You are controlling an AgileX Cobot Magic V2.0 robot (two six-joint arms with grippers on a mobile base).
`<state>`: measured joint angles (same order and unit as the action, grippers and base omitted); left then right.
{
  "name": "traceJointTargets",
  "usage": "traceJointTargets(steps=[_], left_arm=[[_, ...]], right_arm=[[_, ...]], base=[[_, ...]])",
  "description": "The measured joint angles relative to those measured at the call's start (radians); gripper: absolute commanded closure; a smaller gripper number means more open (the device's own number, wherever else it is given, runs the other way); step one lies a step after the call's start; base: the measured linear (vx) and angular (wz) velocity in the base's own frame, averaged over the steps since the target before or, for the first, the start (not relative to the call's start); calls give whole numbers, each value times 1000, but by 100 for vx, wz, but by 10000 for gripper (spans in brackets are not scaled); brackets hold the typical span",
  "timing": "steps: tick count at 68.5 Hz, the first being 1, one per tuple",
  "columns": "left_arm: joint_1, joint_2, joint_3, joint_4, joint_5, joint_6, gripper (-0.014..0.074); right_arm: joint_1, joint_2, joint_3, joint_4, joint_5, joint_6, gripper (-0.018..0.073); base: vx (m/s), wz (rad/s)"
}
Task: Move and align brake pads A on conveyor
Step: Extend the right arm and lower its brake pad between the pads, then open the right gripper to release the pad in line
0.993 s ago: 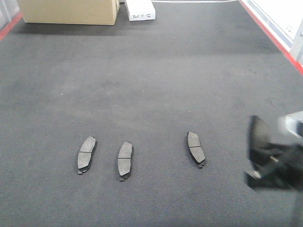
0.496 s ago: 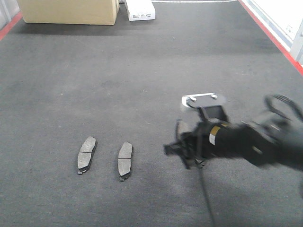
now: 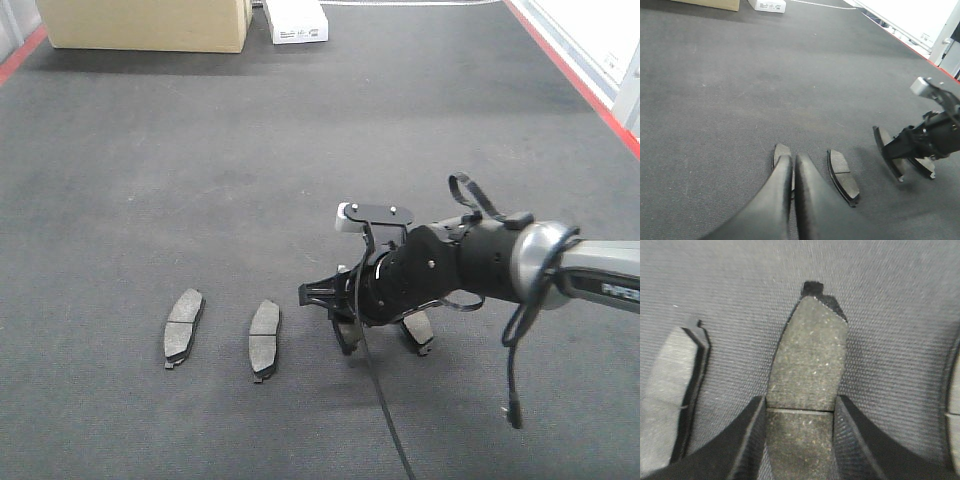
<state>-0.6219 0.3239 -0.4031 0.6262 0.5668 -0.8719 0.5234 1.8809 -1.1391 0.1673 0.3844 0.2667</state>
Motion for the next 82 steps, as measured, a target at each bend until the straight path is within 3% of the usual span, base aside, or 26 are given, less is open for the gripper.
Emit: traceJointTargets(steps=[15,43,66,82], left_arm=[[0,0,0,0,0,0,603],[0,0,0,0,0,0,603],[0,0,0,0,0,0,603],[0,0,0,0,0,0,603]], right_arm=[[0,36,-6,13,6,0,435],[0,38,-8,13,-13,0,150],[0,-48,-8,7,-18,0,143],[0,-271,-7,-121,35,0,153]], base=[[0,0],[0,0],[0,0],[0,0]])
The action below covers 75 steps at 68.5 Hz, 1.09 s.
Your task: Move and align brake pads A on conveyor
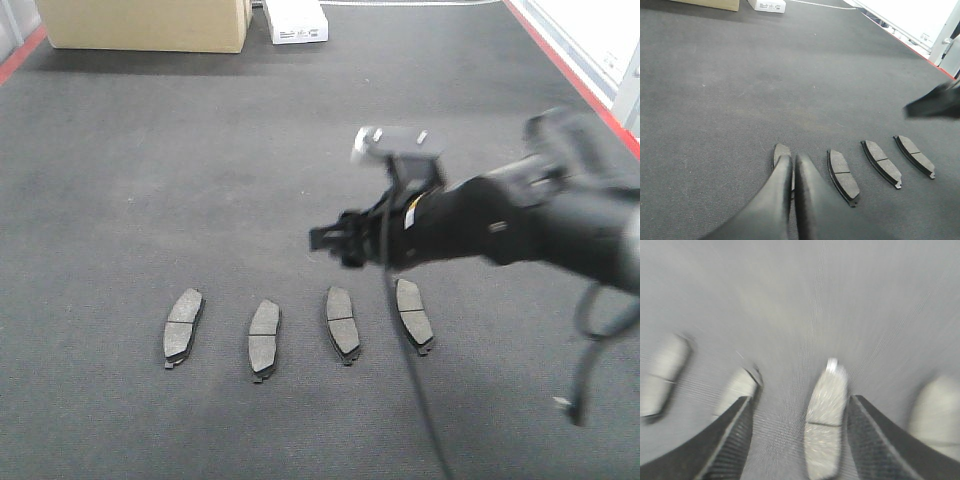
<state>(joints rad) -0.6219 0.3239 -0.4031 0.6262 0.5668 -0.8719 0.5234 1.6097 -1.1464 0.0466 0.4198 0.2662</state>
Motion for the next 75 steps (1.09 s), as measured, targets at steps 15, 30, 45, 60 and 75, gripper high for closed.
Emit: traceJointTargets(steps=[15,30,45,60,75], left_arm=[[0,0,0,0,0,0,603],[0,0,0,0,0,0,603],[0,0,0,0,0,0,603],[0,0,0,0,0,0,603],[0,0,0,0,0,0,603]], right_arm=[[0,-255,158,-90,-41,0,211],[0,-555,403,-216,-112,0,280],[0,-816,601,-248,-108,0,363],[0,-1069,753,-265,-101,0,483],[0,-1189,801,-268,-102,0,567]], base=[[0,0],[0,0],[0,0],[0,0],[0,0]])
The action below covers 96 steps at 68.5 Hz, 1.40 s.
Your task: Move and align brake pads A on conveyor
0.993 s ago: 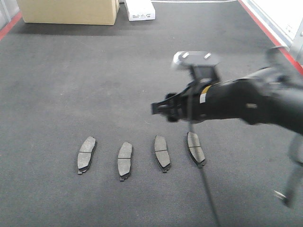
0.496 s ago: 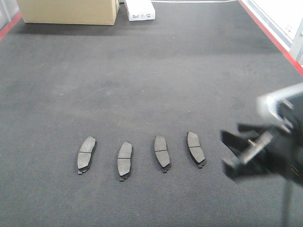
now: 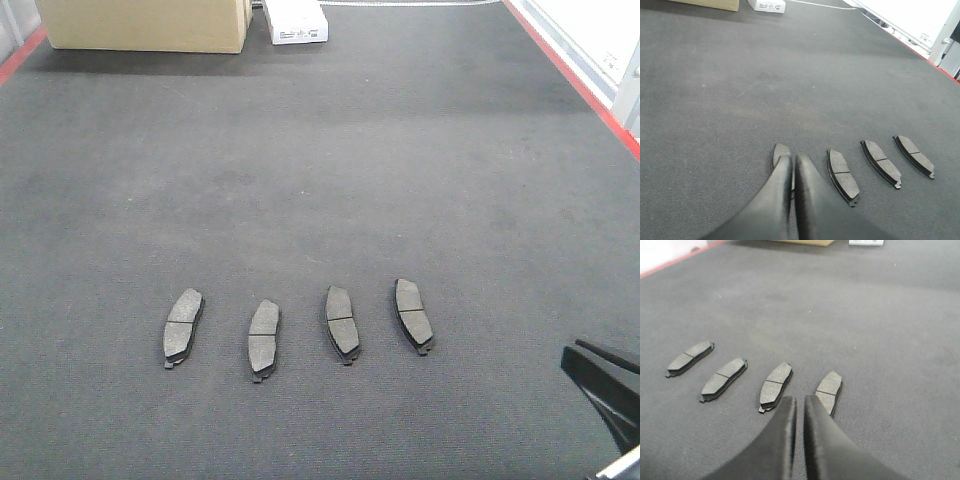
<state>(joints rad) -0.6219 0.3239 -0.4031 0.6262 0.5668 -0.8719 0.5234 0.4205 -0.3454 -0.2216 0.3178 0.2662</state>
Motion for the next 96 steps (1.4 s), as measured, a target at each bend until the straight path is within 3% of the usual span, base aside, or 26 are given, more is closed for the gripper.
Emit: traceJointTargets(steps=[57,66,72,81,87,96], left_arm=[[0,0,0,0,0,0,603],[0,0,0,-45,-14,18,603],[0,0,0,-138,-51,124,603],[0,0,0,-352,-118,398,603],[0,0,0,-536,-162,620,603],[0,0,0,-708,-212,834,603]], right_arm=[[0,-4,0,0,-8,0,566],[0,-4,0,0,-8,0,566],[0,-4,0,0,-8,0,566],[0,-4,0,0,-8,0,566],[0,-4,0,0,-8,0,566],[0,-4,0,0,-8,0,566]], base=[[0,0],[0,0],[0,0],[0,0],[0,0],[0,0]])
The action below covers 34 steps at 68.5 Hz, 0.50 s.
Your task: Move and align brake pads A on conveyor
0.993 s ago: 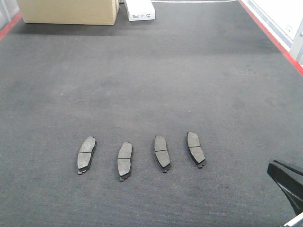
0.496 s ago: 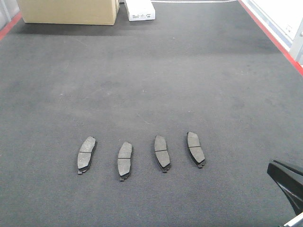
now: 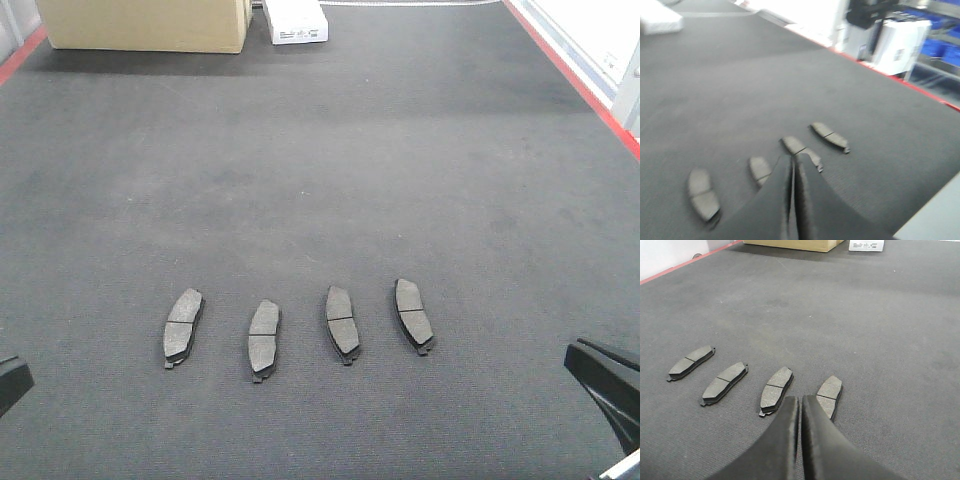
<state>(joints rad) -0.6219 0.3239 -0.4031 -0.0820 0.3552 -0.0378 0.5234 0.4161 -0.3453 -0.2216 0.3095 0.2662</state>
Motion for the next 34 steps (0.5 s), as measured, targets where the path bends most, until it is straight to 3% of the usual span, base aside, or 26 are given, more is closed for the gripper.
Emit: traceJointTargets(steps=[5,17,28,34], left_arm=[[0,0,0,-30,-17,45,603],[20,-11,0,-39,-29,64,603],[171,-86,2,-24,-25,66,603],[287,-150,28,12,-26,66,603]], right_arm=[[0,0,0,0,0,0,566],[0,0,0,0,0,-1,566],[0,0,0,0,0,-1,566],[0,0,0,0,0,-1,566]], base=[[0,0],[0,0],[0,0],[0,0]])
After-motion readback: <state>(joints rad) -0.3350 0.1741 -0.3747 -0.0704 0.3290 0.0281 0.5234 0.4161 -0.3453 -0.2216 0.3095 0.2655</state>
